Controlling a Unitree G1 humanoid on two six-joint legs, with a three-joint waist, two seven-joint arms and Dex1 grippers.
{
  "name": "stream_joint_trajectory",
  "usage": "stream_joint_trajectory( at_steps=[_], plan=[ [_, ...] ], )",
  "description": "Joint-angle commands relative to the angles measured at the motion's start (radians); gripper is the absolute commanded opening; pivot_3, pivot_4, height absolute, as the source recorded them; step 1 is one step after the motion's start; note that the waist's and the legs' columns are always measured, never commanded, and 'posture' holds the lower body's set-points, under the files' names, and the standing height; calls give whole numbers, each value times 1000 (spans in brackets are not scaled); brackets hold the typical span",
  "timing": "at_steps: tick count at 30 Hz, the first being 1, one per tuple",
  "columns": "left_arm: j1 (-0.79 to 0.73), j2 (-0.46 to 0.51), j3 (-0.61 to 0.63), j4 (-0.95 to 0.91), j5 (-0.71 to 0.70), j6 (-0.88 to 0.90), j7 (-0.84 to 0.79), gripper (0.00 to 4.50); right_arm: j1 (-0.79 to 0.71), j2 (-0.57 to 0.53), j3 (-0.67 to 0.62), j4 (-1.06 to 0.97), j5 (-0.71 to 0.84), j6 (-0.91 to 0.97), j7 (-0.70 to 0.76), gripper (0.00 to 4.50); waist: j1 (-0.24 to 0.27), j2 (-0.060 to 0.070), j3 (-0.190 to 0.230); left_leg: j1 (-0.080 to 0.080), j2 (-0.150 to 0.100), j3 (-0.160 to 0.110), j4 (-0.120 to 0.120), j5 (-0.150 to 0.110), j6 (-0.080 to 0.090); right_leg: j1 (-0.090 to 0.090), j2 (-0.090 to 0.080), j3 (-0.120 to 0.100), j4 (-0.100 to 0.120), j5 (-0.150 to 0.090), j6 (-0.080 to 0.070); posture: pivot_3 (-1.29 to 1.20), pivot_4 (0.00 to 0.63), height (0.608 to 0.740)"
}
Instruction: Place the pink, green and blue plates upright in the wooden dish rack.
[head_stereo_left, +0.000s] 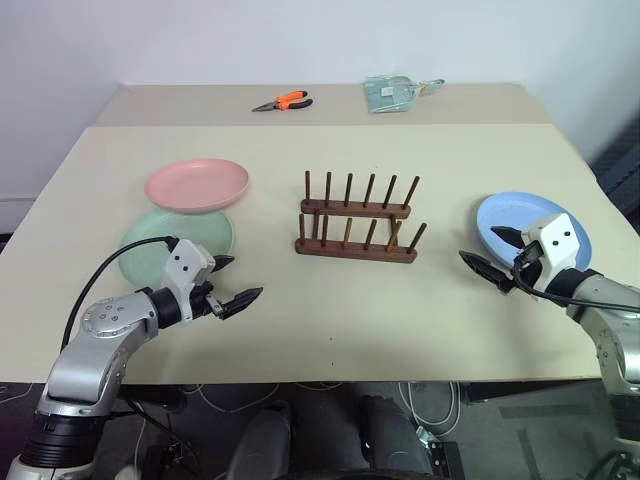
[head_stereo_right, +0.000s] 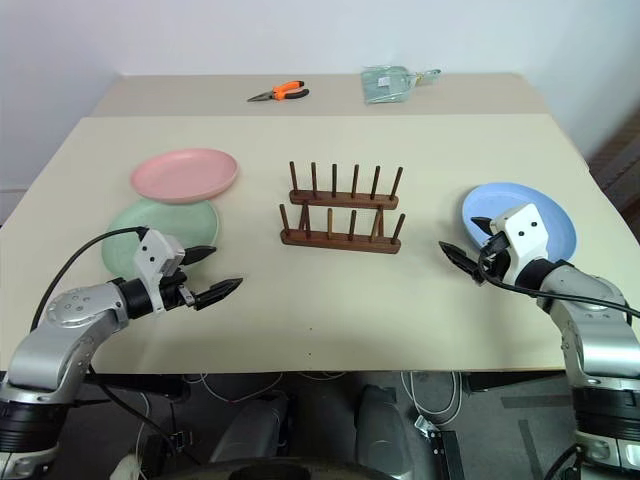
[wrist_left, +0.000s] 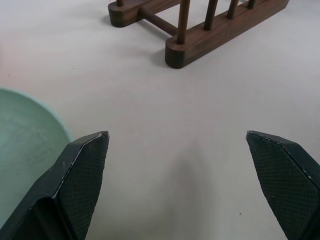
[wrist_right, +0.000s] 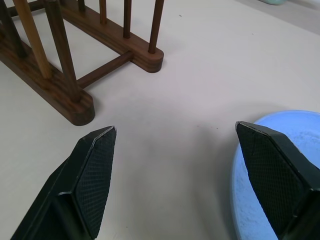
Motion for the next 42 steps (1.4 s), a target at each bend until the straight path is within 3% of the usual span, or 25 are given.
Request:
stream_joint_trajectory(
  at_steps=[1,3,5,9,17,23,26,31,32,42],
  plan=[
    [-3,2,-6,-20,4,-11,-1,4500,-17,7,5,-42,-7,-13,-13,3877,0,0,0,0,0,0,0,0,0,0,0,0,0,0,0,0,150,740],
    [-14,-2,-17,-3,11,-17,1,4500,-21,9,9,-45,1,-4,-11,3877,0,0,0,0,0,0,0,0,0,0,0,0,0,0,0,0,150,740],
    [-38,-7,-29,22,19,-25,-1,4500,-27,8,15,-50,15,18,-4,4432,0,0,0,0,0,0,0,0,0,0,0,0,0,0,0,0,150,740],
    [-132,-5,-95,130,76,-68,-26,4500,-26,13,38,-80,23,51,2,4487,3,0,0,0,0,0,0,0,0,0,0,0,0,0,0,0,150,740],
    [-486,-108,-267,562,214,-227,-136,4500,10,80,52,-161,-38,21,-113,4487,7,0,0,0,-1,0,1,0,0,0,0,-1,0,2,4,0,150,740],
    [-712,-261,-359,955,305,-382,-225,4500,122,125,34,-275,-49,29,-176,4487,20,-1,0,-1,-2,0,1,0,0,0,0,-1,0,2,5,0,150,740],
    [-764,-309,-358,1074,333,-447,-224,3626,157,137,18,-313,-43,36,-198,4500,22,-1,0,-1,-2,0,1,0,0,0,0,-1,0,1,7,0,150,740],
    [-768,-347,-349,1116,340,-493,-256,1068,208,132,12,-329,-49,30,-202,4500,23,-2,-1,0,-2,0,2,0,0,1,0,-1,0,0,9,0,150,740],
    [-757,-347,-347,1098,338,-496,-267,728,212,126,8,-325,-51,28,-199,4500,22,-1,-1,0,-2,0,2,0,0,1,0,-1,0,0,8,0,150,740],
    [-528,-228,-392,608,289,-432,-472,738,266,26,-94,-274,-49,31,-122,4500,21,-1,-1,0,-1,0,1,0,1,1,0,-1,0,1,5,0,150,740]
  ],
)
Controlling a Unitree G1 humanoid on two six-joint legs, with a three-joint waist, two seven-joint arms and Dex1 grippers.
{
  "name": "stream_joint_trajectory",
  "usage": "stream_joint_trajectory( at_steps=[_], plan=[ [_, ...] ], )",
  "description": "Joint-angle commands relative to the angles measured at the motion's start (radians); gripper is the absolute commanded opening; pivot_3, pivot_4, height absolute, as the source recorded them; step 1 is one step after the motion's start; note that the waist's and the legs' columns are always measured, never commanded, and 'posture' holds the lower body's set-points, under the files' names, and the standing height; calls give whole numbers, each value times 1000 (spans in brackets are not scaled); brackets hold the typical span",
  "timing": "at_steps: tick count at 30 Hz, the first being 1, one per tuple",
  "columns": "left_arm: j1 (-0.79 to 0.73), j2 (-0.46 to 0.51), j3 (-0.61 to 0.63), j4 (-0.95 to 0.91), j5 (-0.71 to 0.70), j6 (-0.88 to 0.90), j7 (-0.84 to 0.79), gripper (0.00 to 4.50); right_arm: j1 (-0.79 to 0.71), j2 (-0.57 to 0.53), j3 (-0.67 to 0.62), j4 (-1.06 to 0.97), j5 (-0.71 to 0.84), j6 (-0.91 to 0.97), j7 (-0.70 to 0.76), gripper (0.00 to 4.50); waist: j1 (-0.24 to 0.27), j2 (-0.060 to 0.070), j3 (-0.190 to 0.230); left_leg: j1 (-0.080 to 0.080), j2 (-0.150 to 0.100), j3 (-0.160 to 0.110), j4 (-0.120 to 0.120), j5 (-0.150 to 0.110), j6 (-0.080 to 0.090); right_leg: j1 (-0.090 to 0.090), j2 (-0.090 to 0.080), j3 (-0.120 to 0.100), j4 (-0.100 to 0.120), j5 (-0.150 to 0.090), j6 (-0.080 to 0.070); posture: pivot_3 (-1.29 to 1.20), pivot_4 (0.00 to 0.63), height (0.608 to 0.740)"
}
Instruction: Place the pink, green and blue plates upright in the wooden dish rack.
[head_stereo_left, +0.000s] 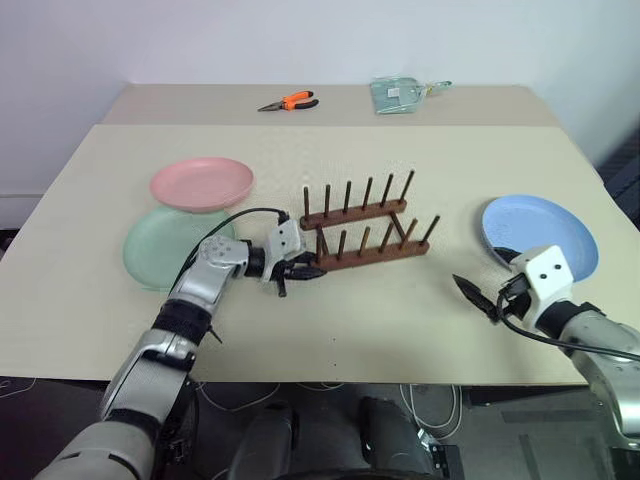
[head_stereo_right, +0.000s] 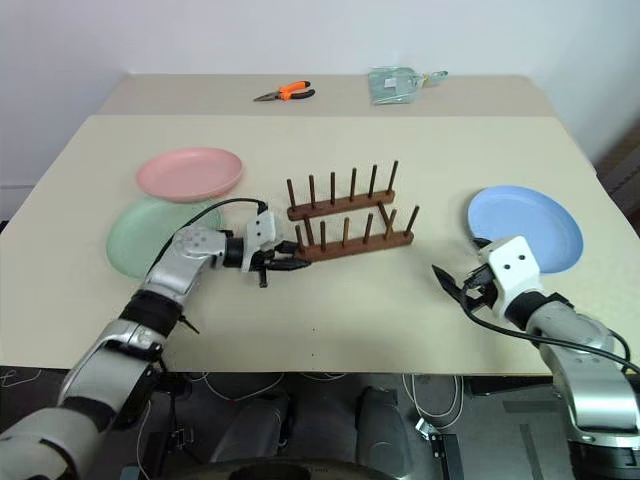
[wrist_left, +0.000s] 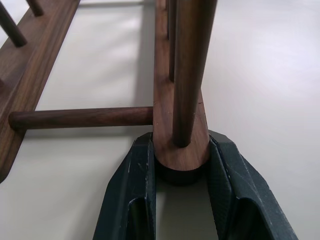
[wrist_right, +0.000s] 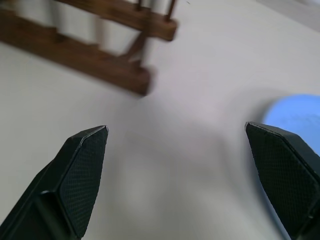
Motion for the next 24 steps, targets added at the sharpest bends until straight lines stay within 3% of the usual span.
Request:
stream_joint_trajectory(
  at_steps=[1,5,11,14,15,19,21,24],
  plan=[
    [45,38,-26,-159,-22,36,-58,738,20,-31,-55,1,3,-11,26,4500,1,0,0,0,0,0,0,0,0,0,0,0,0,0,0,0,150,740],
    [63,42,2,-191,-60,101,-59,738,44,-51,-76,16,-4,-12,43,4500,3,0,0,-1,0,0,1,0,0,0,0,0,0,-2,-1,0,150,740],
    [92,63,9,-177,-21,99,17,3740,60,-61,-54,-14,-2,12,67,4500,-1,0,0,0,0,0,0,0,0,0,0,0,0,-2,1,0,150,740],
    [159,118,31,-286,-31,170,44,3784,84,-78,-30,-66,10,44,104,3672,-3,0,0,0,1,0,0,0,0,0,0,0,1,-2,1,0,150,740],
    [173,130,35,-314,-39,191,47,3784,90,-82,-25,-77,12,50,111,3190,-5,0,0,0,1,0,0,0,0,0,0,0,1,-2,1,0,150,740],
    [295,231,79,-524,-127,363,21,2478,124,-96,39,-170,27,102,151,1139,-10,1,0,1,2,0,-1,0,0,0,0,0,1,-4,0,0,150,740],
    [335,266,77,-599,-154,422,17,1390,125,-91,74,-192,20,115,153,61,-8,1,0,0,2,0,-1,0,0,0,0,0,1,-4,-1,0,150,740],
    [361,235,51,-655,-153,466,86,54,92,-58,160,-191,-16,111,121,0,1,0,0,0,2,0,0,0,0,0,-1,0,0,-5,-1,0,150,740]
  ],
)
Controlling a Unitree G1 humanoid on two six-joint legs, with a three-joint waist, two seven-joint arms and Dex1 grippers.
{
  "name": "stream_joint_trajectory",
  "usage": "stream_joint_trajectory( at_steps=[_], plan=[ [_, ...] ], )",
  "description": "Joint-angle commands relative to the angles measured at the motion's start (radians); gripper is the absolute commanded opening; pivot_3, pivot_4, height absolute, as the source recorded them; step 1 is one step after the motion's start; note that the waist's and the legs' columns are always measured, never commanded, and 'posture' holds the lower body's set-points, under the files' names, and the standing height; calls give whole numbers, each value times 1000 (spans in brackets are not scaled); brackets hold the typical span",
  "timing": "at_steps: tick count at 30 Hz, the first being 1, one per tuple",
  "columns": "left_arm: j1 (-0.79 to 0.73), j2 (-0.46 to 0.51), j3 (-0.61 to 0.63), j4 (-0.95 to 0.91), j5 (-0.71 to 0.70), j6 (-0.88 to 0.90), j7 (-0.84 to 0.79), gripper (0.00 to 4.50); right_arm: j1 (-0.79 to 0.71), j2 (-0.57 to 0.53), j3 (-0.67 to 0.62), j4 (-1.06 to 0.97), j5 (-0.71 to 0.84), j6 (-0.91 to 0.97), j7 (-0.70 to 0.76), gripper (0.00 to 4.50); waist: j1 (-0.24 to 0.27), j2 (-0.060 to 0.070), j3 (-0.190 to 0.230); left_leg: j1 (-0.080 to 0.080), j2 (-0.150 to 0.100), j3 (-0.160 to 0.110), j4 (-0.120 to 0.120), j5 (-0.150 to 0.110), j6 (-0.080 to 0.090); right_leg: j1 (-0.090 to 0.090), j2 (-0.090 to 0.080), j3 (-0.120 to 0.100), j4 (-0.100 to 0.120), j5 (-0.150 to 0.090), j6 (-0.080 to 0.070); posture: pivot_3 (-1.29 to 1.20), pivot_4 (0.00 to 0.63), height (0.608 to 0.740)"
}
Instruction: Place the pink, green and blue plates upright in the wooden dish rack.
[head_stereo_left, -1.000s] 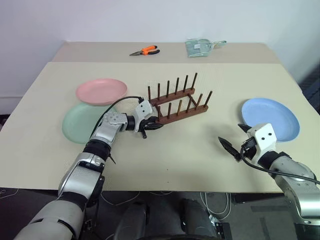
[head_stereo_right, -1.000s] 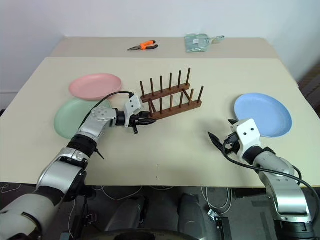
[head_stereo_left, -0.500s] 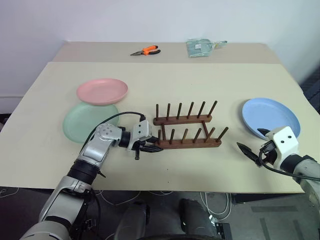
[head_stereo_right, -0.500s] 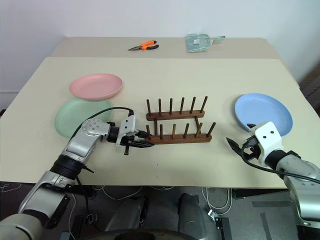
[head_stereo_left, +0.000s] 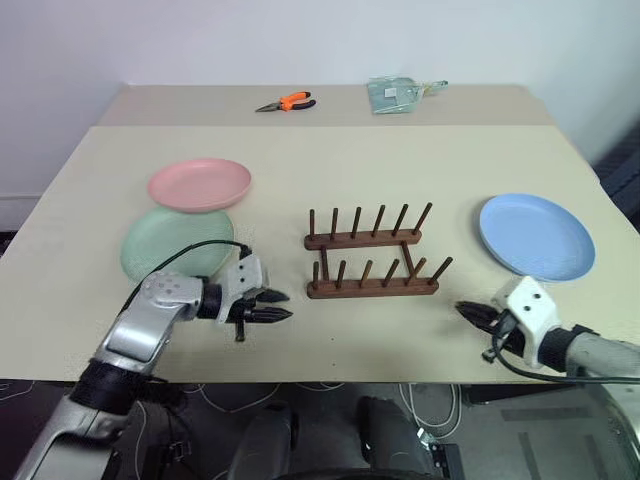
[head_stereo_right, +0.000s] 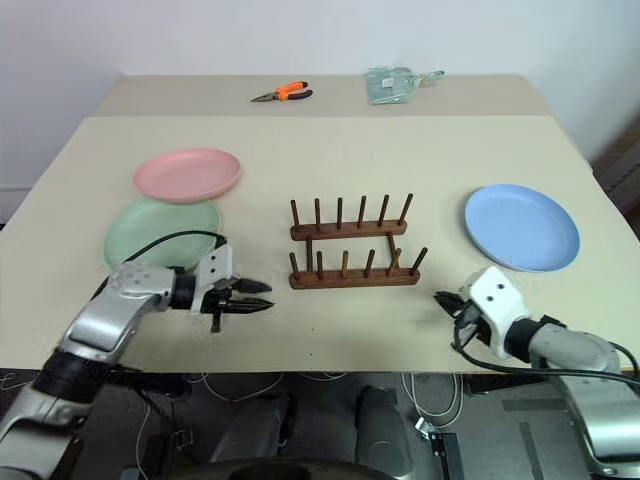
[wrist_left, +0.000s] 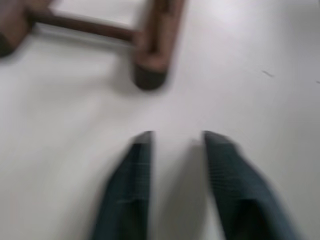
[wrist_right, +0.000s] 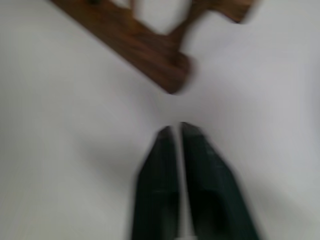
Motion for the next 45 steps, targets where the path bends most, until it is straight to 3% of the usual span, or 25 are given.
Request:
stream_joint_trajectory(
  at_steps=[1,11,18,26,27,29,30,33,36,40,45],
  plan=[
    [12,-56,-29,-62,-1,42,85,54,-48,32,81,-16,-47,-10,-46,0,7,0,0,0,0,0,0,0,0,0,0,0,0,0,0,0,150,740],
    [-89,-318,-55,146,140,-22,432,54,-210,149,212,184,-226,-47,-234,0,6,-3,-3,1,-2,0,1,0,0,1,0,0,0,0,0,0,150,740],
    [-182,-390,-44,306,145,-86,490,54,-320,215,207,286,-255,-63,-304,0,6,-3,-5,1,-2,0,1,0,0,2,0,0,1,1,0,0,150,740],
    [-200,-387,-43,354,156,-132,488,54,-346,212,195,293,-219,-61,-268,0,5,-3,-6,1,-3,0,1,0,0,2,0,0,1,3,1,0,150,740],
    [-197,-379,-41,346,156,-133,485,14,-338,209,189,280,-198,-51,-248,245,5,-3,-6,1,-3,0,1,0,0,2,0,0,1,3,2,0,150,740],
    [-172,-334,-13,266,109,-96,432,537,-303,197,171,208,-132,-37,-185,746,2,-3,-6,1,-2,0,1,0,0,1,0,0,1,3,2,0,150,740],
    [-159,-309,22,206,62,-67,403,861,-291,192,161,172,-106,-29,-163,1292,-3,-3,-6,1,-2,0,0,0,0,1,0,0,1,4,2,0,150,740],
    [-184,-280,194,76,-76,25,442,2285,-282,180,146,104,-82,-19,-147,2749,-18,-1,-4,0,-1,-1,-1,0,0,-1,1,-1,2,4,2,0,150,740],
    [-293,-319,371,69,-138,95,643,3678,-288,173,156,81,-78,-22,-130,4117,-13,-2,-3,-1,-1,-2,1,0,0,-1,1,-1,2,3,3,0,150,740],
    [-418,-377,570,66,-141,182,971,3678,-312,175,177,89,-75,-30,-109,4117,-12,-4,-4,0,-2,-3,1,0,0,1,0,-2,1,2,5,0,150,740],
    [-400,-472,779,-60,-182,322,1290,3678,-334,172,191,109,-83,-44,-92,4117,-19,-5,-3,0,-3,-2,-1,0,-1,0,0,-1,1,3,4,0,150,740]
  ],
)
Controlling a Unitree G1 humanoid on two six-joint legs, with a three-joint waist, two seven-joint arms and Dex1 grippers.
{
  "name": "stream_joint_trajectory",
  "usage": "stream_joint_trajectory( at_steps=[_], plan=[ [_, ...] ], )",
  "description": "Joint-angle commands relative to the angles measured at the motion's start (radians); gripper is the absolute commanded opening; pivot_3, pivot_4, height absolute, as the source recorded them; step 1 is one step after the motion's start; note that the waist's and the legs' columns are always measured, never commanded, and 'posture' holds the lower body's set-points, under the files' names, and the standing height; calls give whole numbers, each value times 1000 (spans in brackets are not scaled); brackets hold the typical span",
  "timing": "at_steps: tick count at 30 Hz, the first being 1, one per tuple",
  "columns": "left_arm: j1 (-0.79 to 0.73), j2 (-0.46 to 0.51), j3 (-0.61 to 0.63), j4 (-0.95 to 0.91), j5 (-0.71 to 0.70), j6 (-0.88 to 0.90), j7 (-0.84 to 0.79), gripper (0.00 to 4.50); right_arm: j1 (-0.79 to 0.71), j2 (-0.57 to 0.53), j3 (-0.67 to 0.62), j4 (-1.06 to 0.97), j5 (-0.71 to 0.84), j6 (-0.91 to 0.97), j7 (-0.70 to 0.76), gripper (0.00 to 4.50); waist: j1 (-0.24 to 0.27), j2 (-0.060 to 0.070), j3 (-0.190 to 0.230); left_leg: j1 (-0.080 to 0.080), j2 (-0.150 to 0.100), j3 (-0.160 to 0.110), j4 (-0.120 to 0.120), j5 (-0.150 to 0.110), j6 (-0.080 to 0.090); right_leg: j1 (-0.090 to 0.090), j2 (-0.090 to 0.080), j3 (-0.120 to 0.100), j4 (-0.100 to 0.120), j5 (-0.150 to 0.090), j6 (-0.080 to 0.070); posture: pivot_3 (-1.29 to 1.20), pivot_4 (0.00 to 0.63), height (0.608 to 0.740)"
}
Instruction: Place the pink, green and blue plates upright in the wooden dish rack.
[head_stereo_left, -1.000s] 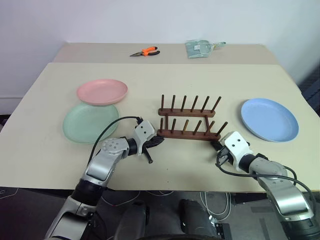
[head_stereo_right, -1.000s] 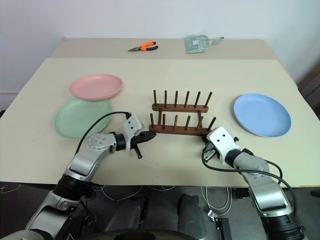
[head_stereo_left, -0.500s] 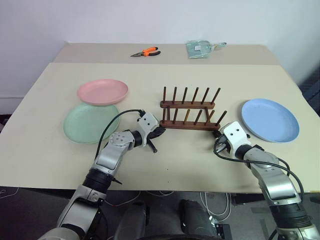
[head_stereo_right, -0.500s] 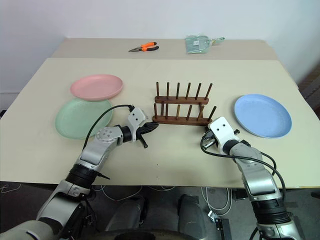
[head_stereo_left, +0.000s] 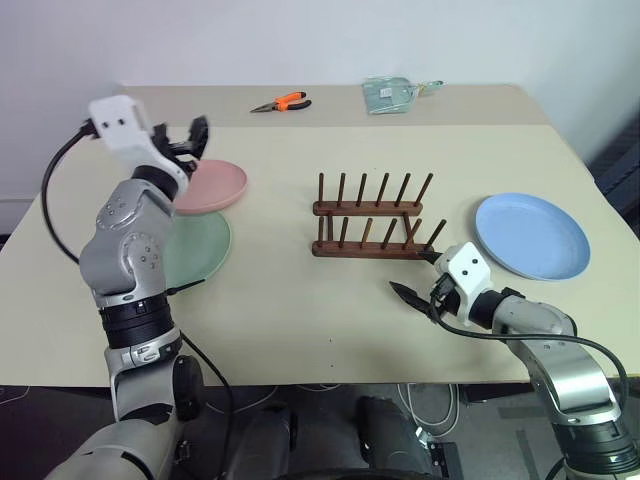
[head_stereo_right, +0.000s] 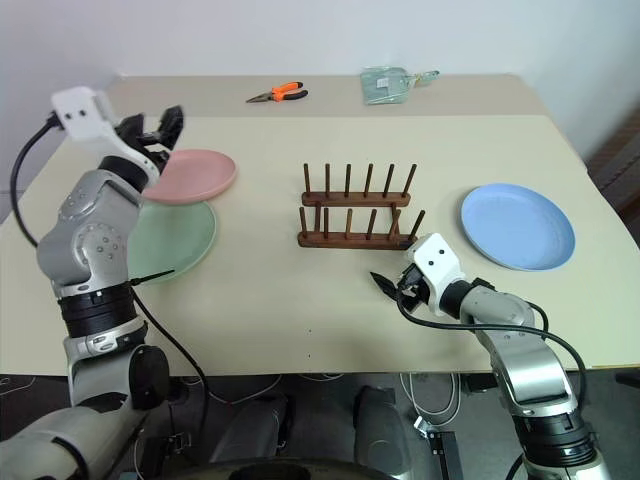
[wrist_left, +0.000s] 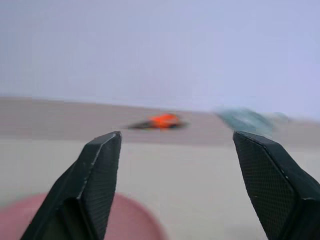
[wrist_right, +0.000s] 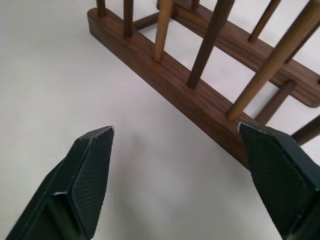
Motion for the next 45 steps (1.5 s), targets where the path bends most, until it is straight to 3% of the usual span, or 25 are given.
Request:
stream_joint_trajectory(
  at_steps=[1,8,16,19,23,26,29,35,38,42,45],
  plan=[
    [34,-68,155,-131,-59,102,213,3678,-24,-11,-4,-4,6,-29,17,4117,2,0,0,0,0,0,0,0,0,0,0,0,0,0,0,0,150,740],
    [63,-175,345,-170,-265,226,372,3678,-50,-7,-5,25,5,-52,32,4117,14,-6,1,0,0,0,2,0,-1,1,0,0,0,0,0,0,150,740],
    [-83,-130,393,193,-370,194,399,3678,-59,9,-18,11,12,-65,9,4117,25,-7,1,-1,-1,0,2,0,-1,1,0,-1,0,0,0,0,150,740],
    [-132,-115,430,322,-400,145,429,2851,-44,-2,-55,-20,39,-50,10,4157,24,-7,1,-1,-1,0,1,0,-1,1,0,-1,0,0,-1,0,150,740],
    [-145,-87,369,348,-432,140,346,918,-11,-56,-150,-96,104,18,37,4500,24,-7,1,-1,-1,0,1,0,-1,0,0,0,0,1,-1,0,150,740],
    [-131,-78,298,297,-444,141,263,918,3,-101,-194,-154,128,39,49,4500,26,-8,2,-2,-1,0,1,0,-1,0,0,-1,0,1,-1,0,150,740],
    [-84,-54,115,149,-413,152,117,918,-85,-128,-194,-233,165,67,43,4500,22,-8,2,-1,-1,0,1,0,-1,0,0,0,0,1,-1,0,150,740],
    [-57,-84,-116,-53,-424,176,28,918,-385,-108,126,-164,-116,-93,-3,4500,20,-8,2,0,0,2,1,1,-2,0,0,0,0,1,-1,0,150,740],
    [-50,-113,-130,-77,-430,191,72,918,-468,-40,201,-112,-148,-134,-15,4500,19,-8,2,-1,0,2,0,1,-2,0,0,0,-1,1,-1,0,150,740],
    [-25,-130,-89,-48,-417,182,147,918,-471,-8,231,-84,-175,-172,-2,4500,22,-8,2,-1,0,1,0,1,-2,-1,0,0,-1,1,-1,0,150,740],
    [-23,-145,-35,-16,-445,173,196,1742,-461,-5,229,-73,-177,-181,3,4500,23,-8,2,-1,0,1,1,1,-2,-1,0,0,-1,1,-2,0,150,740]
  ],
)
